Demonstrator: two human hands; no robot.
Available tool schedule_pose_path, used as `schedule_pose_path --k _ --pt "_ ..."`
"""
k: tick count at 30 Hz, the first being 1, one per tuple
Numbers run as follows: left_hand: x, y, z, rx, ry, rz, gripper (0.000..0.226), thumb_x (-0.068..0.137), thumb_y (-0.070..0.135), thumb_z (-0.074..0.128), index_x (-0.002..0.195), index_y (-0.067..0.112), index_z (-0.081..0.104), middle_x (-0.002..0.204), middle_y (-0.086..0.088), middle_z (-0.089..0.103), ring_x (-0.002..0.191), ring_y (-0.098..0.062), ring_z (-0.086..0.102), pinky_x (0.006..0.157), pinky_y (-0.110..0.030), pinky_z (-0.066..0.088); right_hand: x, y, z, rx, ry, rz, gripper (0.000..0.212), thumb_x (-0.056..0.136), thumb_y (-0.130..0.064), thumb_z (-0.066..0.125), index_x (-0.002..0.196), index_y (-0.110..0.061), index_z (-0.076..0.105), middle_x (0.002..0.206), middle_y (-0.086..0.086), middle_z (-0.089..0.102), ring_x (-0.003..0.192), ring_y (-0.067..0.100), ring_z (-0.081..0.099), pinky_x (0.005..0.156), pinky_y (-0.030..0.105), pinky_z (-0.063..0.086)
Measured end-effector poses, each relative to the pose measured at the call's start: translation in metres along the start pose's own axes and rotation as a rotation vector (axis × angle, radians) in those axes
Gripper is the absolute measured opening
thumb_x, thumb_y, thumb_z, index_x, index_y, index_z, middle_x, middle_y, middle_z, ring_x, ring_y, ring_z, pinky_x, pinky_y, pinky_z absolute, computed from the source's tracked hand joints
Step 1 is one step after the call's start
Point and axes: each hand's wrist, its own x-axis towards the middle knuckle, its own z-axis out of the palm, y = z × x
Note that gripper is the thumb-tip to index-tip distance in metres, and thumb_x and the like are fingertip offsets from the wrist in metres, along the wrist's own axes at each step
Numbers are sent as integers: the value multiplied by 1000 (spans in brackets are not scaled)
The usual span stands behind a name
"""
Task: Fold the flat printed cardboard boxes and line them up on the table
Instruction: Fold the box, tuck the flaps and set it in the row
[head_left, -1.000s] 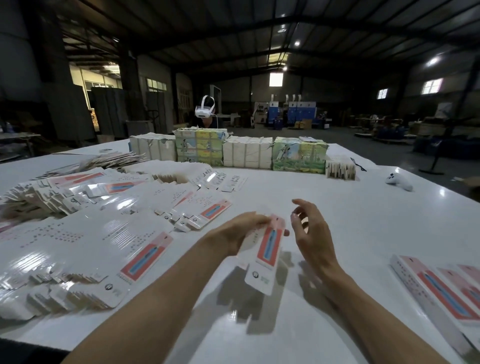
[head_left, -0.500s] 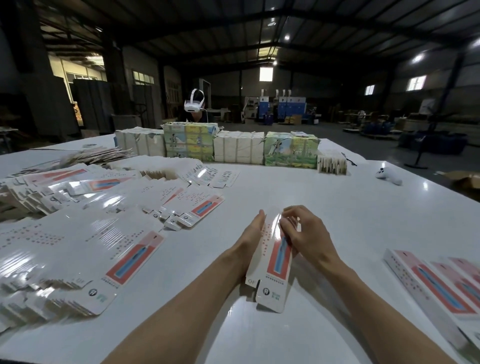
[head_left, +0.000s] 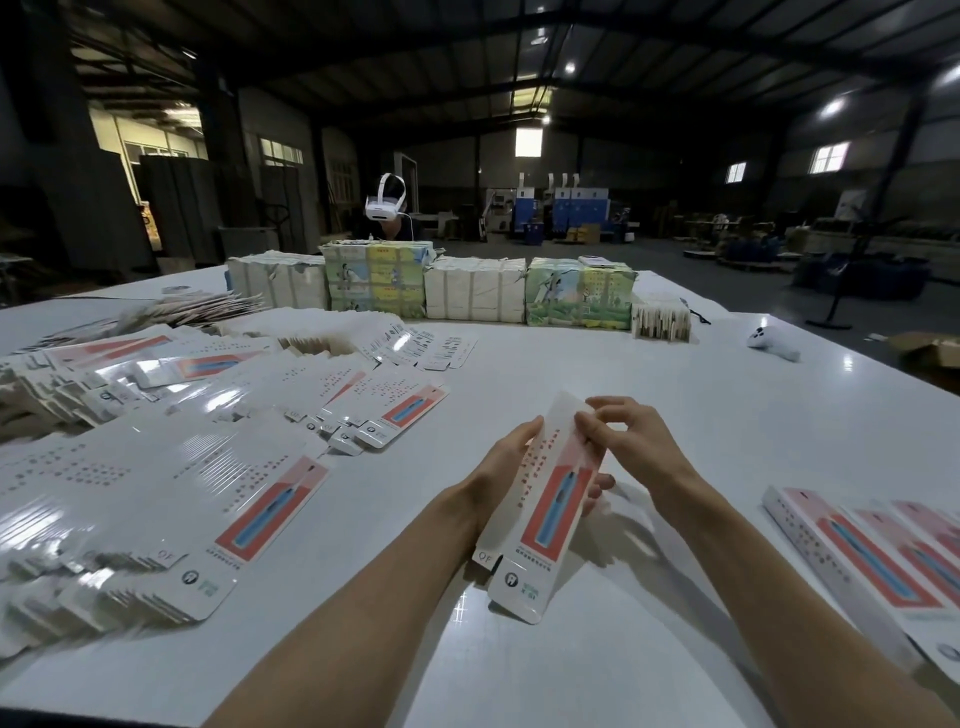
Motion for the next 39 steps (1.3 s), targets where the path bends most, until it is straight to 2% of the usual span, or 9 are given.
schedule_pose_path --k 5,9,12,15,18,23,28,33,39 --pt "4 -1 2 -62 -98 -19 77 104 66 34 143 3 54 112 -16 68 91 -26 68 84 -38 59 -2 -1 -1 266 -22 23 35 100 -28 69 80 -1 80 141 -2 59 122 29 62 75 32 55" --pt "5 2 11 -215 -140 -130 62 103 65 42 122 7 55 95 -9 65 78 -17 64 75 -29 59 1 4 0 475 -61 38 32 92 -33 72 88 -3 83 140 -1 62 126 27 60 104 46 53" --pt "8 1 19 -285 -161 -175 56 101 66 44 105 11 53 81 -5 61 65 -12 60 65 -22 57 1 6 5 573 -65 54 29 90 -37 71 93 -11 84 135 2 64 117 26 63 103 42 53" --pt "6 -1 18 -363 -151 -162 54 102 65 44 101 11 54 77 -4 59 62 -11 59 63 -20 56 -1 12 14 554 -45 40 32 92 -39 72 99 -9 79 108 7 71 101 26 67 95 40 56" --pt "-2 1 12 -470 -71 -99 52 103 60 45 104 10 59 78 -6 60 60 -13 62 61 -22 57 -4 13 24 589 -39 105 42 91 -36 74 126 -15 65 116 10 74 112 28 71 96 40 56" --pt "-4 -3 2 -232 165 73 57 107 59 39 121 13 70 89 -11 71 71 -21 71 68 -33 61 -8 15 32 586 -137 159 62 87 -43 76 140 -22 51 92 12 77 94 28 76 91 41 62" --pt "-2 0 13 -232 143 59 55 106 60 37 99 10 59 77 -10 64 57 -17 63 56 -27 59 -6 4 32 396 -85 125 68 84 -55 77 137 -26 46 96 7 80 86 25 78 72 29 63" --pt "-4 -1 17 -306 128 115 52 108 52 35 88 10 58 64 -8 62 45 -17 61 48 -25 57 -9 -5 38 382 -131 144 63 86 -50 76 134 -26 45 91 7 78 73 25 76 63 32 61" --pt "4 -5 8 -111 295 123 53 108 57 38 98 15 69 77 -9 74 57 -20 71 58 -28 61 -17 8 44 523 -49 168 55 86 -53 71 135 -33 54 86 12 76 78 31 78 58 31 60"
